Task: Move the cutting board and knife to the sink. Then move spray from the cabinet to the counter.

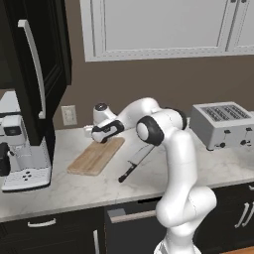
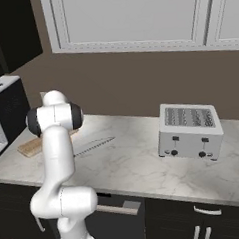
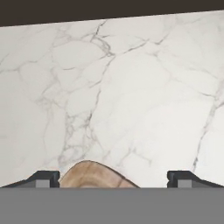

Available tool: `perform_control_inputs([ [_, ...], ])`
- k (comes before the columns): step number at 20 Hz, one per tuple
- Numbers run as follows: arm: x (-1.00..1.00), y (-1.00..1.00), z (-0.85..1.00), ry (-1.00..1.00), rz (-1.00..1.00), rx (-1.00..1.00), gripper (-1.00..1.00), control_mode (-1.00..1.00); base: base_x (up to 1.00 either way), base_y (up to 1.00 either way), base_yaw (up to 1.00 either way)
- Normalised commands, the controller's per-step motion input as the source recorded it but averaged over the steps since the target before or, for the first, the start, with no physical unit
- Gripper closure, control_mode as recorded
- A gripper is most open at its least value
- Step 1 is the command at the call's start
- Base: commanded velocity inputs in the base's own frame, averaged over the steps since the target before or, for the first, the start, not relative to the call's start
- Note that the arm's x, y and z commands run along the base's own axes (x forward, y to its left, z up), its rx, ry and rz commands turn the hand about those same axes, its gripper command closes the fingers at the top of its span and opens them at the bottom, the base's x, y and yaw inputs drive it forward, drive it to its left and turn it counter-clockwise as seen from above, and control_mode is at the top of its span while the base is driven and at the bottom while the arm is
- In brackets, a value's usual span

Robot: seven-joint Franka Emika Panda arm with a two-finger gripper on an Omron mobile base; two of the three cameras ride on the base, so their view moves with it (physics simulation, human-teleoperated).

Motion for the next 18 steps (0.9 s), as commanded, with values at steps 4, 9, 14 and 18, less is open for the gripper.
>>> perform_control_inputs([
  [4, 0.14, 0.01, -0.07, 0.0, 0.0, 0.0, -1.0, -1.0, 0.0, 0.0, 0.0],
  [9, 0.05, 0.0, -0.04, 0.0, 0.0, 0.0, -1.0, -1.0, 0.0, 0.0, 0.0],
  [14, 0.0, 0.0, -0.06, 0.0, 0.0, 0.0, -1.0, -1.0, 0.0, 0.0, 0.0],
  [18, 0.01, 0.0, -0.08, 0.0, 0.0, 0.01, -1.0, -1.0, 0.0, 0.0, 0.0],
])
